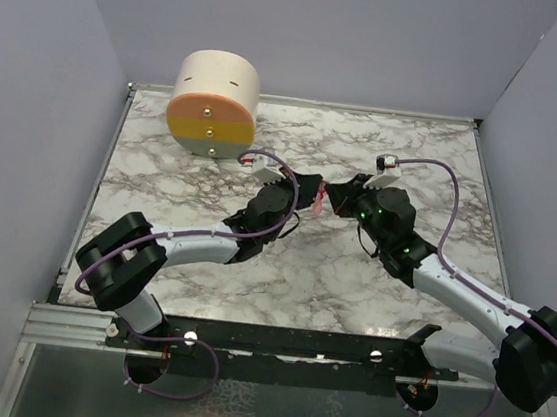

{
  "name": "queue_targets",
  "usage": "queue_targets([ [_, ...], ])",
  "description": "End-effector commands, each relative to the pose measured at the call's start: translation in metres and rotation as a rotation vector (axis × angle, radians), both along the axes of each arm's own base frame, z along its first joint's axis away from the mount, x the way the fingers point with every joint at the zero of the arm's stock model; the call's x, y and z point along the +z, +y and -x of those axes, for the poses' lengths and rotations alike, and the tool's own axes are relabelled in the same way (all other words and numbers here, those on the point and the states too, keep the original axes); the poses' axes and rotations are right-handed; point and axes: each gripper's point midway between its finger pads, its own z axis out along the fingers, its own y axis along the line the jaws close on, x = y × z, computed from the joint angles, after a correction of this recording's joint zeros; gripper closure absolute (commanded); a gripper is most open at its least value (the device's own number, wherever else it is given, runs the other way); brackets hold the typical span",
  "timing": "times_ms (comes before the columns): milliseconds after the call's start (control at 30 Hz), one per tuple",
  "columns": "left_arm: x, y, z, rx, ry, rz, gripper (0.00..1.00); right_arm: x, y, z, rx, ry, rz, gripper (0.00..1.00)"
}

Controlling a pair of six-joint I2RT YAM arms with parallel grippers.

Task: Put the keys on the keyring

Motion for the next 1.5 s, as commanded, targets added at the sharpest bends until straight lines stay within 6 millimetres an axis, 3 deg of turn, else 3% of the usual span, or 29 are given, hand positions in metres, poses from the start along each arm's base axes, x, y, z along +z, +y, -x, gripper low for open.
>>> queue_targets([
  [0,0.009,-0.003,-0.002,0.027,-0.025,0.003,1.0,0.012,-0.002,-0.005,-0.029,-0.022,-0.008,0.99],
  [1467,-0.002,-0.013,-0.005,0.092,0.043,-0.077,1.0,0.016,-0.01,-0.006,-0.058,-0.041,0.008,0.99],
])
